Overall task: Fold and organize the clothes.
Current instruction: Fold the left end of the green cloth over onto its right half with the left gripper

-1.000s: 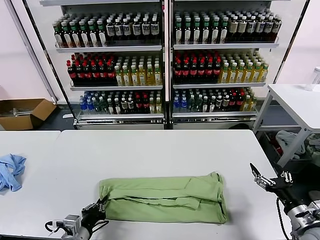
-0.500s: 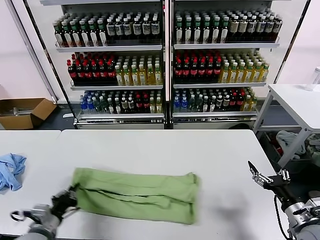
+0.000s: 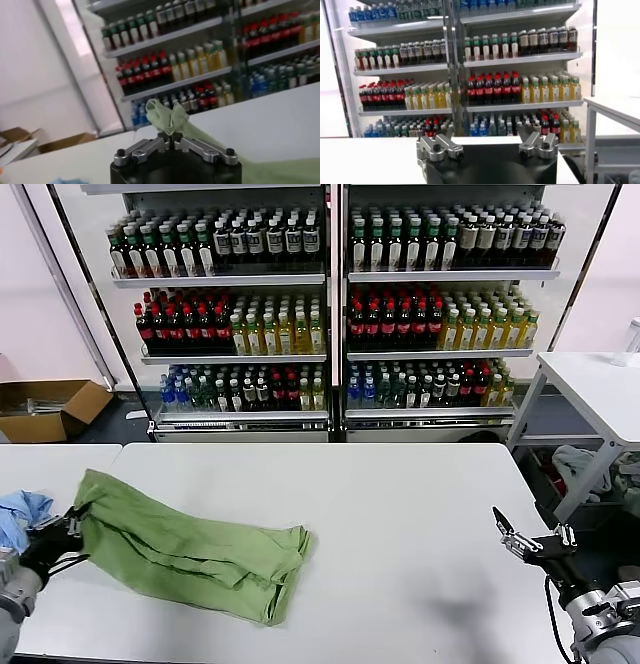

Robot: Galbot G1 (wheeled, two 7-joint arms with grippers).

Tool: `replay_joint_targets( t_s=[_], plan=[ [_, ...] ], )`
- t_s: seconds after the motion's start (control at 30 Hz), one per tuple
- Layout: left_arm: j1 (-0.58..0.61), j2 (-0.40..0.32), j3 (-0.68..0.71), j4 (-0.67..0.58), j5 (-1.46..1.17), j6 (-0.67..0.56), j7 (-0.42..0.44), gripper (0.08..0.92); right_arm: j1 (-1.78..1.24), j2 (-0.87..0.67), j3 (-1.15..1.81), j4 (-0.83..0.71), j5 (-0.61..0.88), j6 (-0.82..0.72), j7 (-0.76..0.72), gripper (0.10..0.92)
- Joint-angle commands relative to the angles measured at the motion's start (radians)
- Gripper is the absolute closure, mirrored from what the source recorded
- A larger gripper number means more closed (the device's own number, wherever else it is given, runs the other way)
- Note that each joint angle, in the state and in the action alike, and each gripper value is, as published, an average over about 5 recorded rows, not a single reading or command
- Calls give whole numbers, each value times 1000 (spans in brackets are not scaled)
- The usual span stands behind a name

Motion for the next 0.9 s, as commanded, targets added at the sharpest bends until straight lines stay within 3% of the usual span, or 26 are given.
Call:
replay_joint_targets(
  t_s=[0.03,0.23,0.67,0.77,0.9],
  plan=[
    [-29,-132,400,-274,69,32,-50,902,-10,14,-2,1,-9,0,-1,203],
    [-93,-151,569,-230,73,35,-56,902,-20,26,7,7,-19,0,-1,203],
    [-177,-202,725,-78,104,81,-33,902,-29,51,21,14,-41,-2,-1,203],
    [-203,-236,748,-48,89,81,-60,868,-30,53,21,18,-43,-3,-2,203],
    [-228,-262,758,-55,39,82,-84,763,-27,58,15,13,-52,-3,-2,203]
  ],
)
